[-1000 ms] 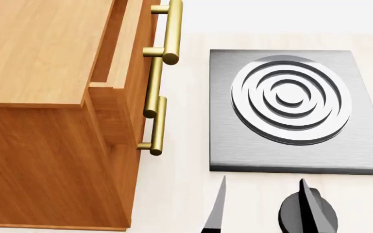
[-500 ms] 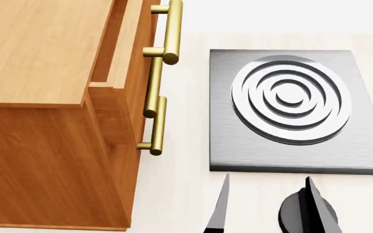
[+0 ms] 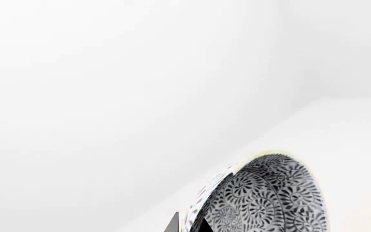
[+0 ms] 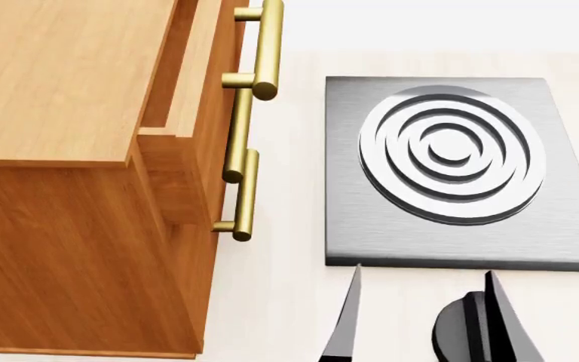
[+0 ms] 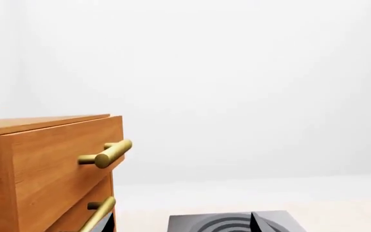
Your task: Pick the akita bowl on the wooden cabinet and place it on the plate.
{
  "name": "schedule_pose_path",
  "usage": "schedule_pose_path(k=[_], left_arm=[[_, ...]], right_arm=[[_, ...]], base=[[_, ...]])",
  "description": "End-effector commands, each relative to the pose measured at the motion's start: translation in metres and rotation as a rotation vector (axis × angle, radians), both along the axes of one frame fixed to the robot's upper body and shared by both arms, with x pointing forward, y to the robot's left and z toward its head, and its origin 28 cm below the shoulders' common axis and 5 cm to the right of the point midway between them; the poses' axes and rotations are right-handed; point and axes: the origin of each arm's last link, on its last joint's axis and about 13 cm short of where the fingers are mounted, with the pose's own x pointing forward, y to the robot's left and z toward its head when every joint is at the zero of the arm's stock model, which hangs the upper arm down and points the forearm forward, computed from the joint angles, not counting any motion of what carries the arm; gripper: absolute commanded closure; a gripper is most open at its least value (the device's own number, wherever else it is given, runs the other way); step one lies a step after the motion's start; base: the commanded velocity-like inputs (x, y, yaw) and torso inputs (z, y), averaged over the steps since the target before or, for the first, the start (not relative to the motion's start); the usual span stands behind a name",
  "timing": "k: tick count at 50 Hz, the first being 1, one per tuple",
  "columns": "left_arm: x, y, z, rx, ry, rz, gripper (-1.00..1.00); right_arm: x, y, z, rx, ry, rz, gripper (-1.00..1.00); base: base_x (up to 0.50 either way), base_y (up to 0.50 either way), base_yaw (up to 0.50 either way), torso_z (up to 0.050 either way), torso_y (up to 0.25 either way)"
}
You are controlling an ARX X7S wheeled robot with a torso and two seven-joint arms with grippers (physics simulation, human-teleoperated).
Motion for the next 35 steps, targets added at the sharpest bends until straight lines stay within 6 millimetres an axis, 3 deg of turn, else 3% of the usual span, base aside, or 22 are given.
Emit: schedule_pose_path(k=[1, 17, 35], left_arm=[[-0.015, -0.016, -0.012, -0.042, 0.031, -0.022, 1.00], [-0.035, -0.036, -0.036, -0.040, 0.078, -0.089, 1.00], [-0.045, -0.048, -0.048, -0.019, 0.096, -0.164, 1.00]], right_arm=[[-0.001, -0.001, 0.002, 0.003, -0.007, 0.000, -1.00], [-0.002, -0.001, 0.003, 0.001, -0.011, -0.007, -1.00], [-0.003, -0.002, 0.004, 0.001, -0.017, -0.010, -1.00]], base=[[0.00, 0.00, 0.00, 0.000, 0.000], [0.00, 0.00, 0.00, 0.000, 0.000], [0.00, 0.00, 0.00, 0.000, 0.000]])
